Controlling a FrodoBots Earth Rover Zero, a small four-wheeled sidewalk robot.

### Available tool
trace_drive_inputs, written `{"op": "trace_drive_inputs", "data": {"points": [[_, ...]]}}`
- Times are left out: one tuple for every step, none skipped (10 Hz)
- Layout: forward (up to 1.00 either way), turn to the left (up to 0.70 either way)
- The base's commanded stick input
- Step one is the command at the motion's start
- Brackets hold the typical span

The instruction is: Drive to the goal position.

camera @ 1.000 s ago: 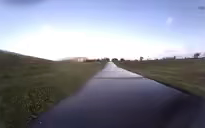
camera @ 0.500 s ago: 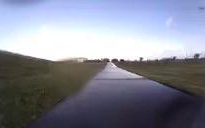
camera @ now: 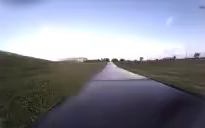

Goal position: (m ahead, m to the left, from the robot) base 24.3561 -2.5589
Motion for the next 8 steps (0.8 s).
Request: {"op": "trace_drive_inputs", "data": {"points": [[0.45, 0.00], [0.45, 0.00], [0.45, 0.00], [0.45, -0.27], [0.45, -0.27], [0.45, -0.19], [0.45, -0.02], [0.45, 0.00]]}}
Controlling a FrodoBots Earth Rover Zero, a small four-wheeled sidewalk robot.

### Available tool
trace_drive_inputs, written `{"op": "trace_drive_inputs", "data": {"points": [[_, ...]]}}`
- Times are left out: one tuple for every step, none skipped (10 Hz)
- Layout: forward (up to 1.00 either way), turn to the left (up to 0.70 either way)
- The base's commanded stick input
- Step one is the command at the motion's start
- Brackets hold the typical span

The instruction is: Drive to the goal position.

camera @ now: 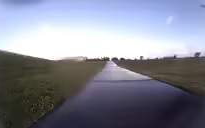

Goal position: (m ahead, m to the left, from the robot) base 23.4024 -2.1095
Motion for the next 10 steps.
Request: {"op": "trace_drive_inputs", "data": {"points": [[0.45, 0.00], [0.45, 0.00], [0.45, 0.00], [0.45, -0.07], [0.45, -0.19], [0.45, -0.27], [0.45, -0.27], [0.45, -0.18], [0.45, 0.00], [0.45, 0.00]]}}
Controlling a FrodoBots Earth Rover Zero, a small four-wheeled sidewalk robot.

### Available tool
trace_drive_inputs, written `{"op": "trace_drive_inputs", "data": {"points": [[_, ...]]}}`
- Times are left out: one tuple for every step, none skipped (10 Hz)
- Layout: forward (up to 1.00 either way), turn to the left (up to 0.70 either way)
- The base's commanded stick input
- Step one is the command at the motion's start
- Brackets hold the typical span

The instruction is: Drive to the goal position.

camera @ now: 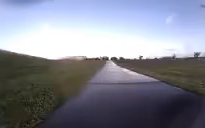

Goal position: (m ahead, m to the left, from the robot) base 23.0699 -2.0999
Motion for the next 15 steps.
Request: {"op": "trace_drive_inputs", "data": {"points": [[0.45, 0.00], [0.45, 0.00], [0.45, 0.00], [0.45, -0.12], [0.45, -0.27], [0.45, -0.27], [0.45, -0.27], [0.45, -0.27], [0.45, -0.27], [0.45, -0.27], [0.45, -0.27], [0.45, -0.27], [0.45, -0.27], [0.45, -0.16], [0.45, 0.00]]}}
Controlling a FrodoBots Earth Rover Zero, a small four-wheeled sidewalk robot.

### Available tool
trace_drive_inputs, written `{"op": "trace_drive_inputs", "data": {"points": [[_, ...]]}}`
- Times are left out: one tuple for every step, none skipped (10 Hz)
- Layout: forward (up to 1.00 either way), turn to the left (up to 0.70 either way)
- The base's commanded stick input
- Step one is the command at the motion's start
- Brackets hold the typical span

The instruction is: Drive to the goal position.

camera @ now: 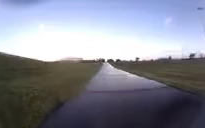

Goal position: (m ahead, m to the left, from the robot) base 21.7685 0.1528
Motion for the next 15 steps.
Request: {"op": "trace_drive_inputs", "data": {"points": [[0.45, 0.00], [0.45, 0.00], [0.45, 0.00], [0.45, 0.00], [0.45, 0.00], [0.45, 0.00], [0.45, 0.00], [0.45, 0.00], [0.45, 0.00], [0.45, 0.00], [0.45, 0.00], [0.45, 0.00], [0.45, 0.00], [0.45, 0.00], [0.45, 0.00]]}}
